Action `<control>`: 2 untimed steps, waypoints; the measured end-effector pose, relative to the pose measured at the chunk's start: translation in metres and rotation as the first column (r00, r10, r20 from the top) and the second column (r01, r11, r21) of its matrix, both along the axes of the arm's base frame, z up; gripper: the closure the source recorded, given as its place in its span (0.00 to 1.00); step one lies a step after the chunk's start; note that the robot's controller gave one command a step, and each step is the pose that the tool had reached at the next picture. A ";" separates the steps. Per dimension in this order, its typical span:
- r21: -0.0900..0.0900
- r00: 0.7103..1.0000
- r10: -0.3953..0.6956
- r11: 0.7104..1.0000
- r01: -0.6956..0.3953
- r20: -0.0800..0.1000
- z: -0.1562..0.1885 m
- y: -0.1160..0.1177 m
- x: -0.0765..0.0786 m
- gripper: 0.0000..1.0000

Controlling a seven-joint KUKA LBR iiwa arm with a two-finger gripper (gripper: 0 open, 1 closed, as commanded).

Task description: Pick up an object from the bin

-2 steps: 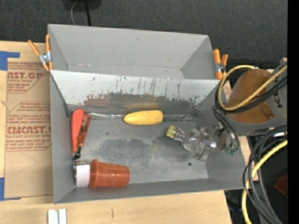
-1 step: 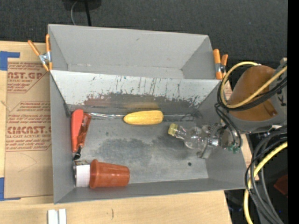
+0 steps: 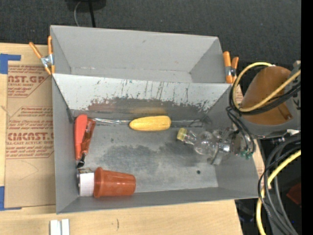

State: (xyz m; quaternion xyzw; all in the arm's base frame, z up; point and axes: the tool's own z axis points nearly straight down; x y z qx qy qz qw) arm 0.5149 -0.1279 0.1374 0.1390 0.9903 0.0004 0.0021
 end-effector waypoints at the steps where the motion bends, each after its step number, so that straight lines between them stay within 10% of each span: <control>1: 0.001 1.000 0.000 1.000 0.000 -0.002 0.010 0.000 0.000 1.00; 2: 0.000 1.000 0.000 1.000 0.000 0.000 0.022 0.000 0.000 1.00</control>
Offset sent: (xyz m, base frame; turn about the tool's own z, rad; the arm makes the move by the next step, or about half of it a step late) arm 0.0000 0.0000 0.0020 0.0000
